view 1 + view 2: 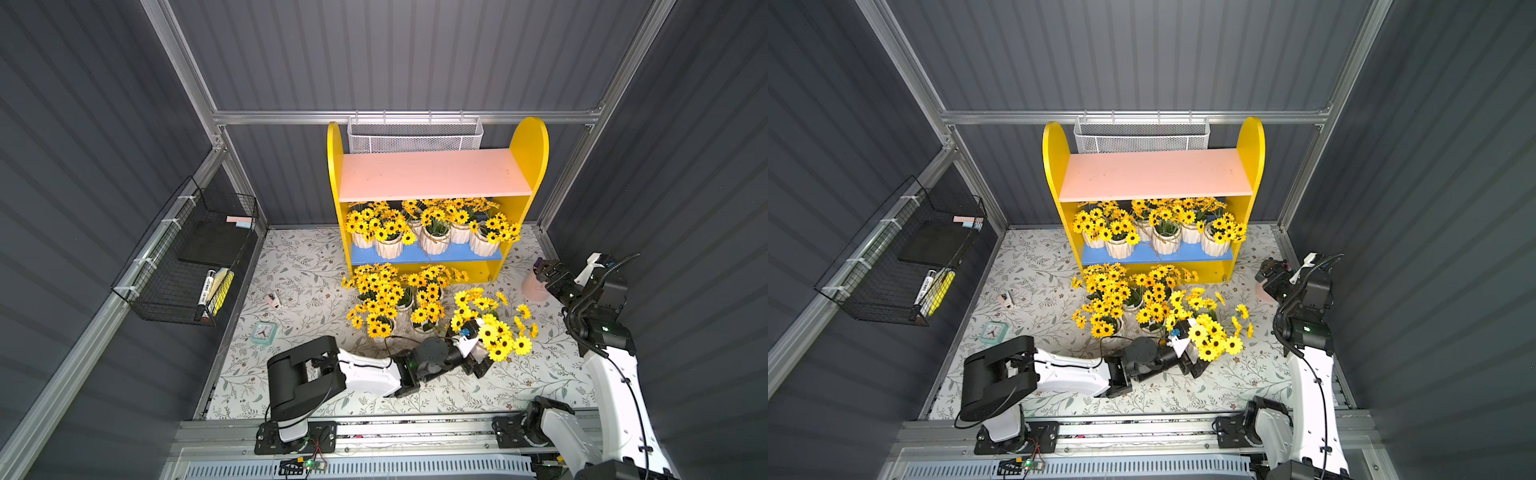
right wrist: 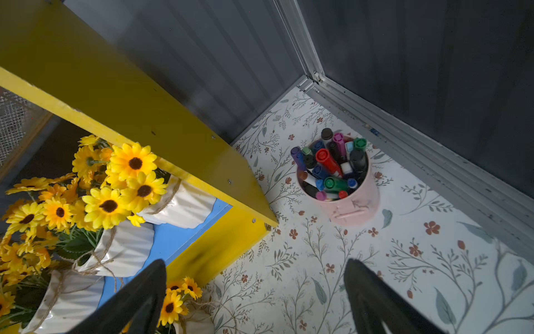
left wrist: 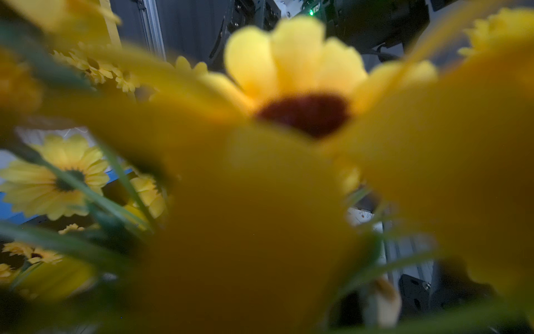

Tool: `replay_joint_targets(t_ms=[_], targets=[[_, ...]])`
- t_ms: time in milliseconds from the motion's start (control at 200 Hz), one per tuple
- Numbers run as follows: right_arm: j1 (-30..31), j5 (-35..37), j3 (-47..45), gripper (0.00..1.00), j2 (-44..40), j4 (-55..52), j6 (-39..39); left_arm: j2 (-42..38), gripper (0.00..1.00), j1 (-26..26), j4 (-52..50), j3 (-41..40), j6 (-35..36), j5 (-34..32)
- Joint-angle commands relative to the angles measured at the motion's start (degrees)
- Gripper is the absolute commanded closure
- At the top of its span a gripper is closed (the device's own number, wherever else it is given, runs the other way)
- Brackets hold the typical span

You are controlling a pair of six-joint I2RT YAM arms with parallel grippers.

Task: Take the sunflower pots off the shelves
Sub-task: Place the sunflower pot at the center of the board.

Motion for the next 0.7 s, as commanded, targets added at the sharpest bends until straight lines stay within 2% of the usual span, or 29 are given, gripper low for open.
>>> replay_joint_targets(t_ms=[0,60,250,295,540,695], targets=[[-0.3,-4.5,-0.6,0.03,-0.5,1.3,2.2,4.1,1.0,-3.1,13.6,2.7,0.1,-7.4],[-0.3,-5.3,-1.0,0.03,-0.6,1.8,2.4,7.2,1.0,-3.8,15.7,3.0,-0.4,-10.1],[-0.3,-7.3,-1.0,0.03,-0.8,2.1,1.3,13.9,1.0,-4.0,18.6,3.0,-4.5,-12.5],[-0.3,-9.9,-0.9,0.03,-0.7,2.0,1.4,15.3,1.0,-4.0,19.0,3.4,-3.6,-14.0],[-0.3,-13.5,-1.3,0.04,-0.2,2.9,1.4,23.0,1.0,-2.7,24.3,5.5,-2.2,-13.5],[-0.3,-16.6,-1.1,0.04,-0.1,3.4,1.3,26.8,1.0,1.6,25.3,6.8,-1.4,-13.1]])
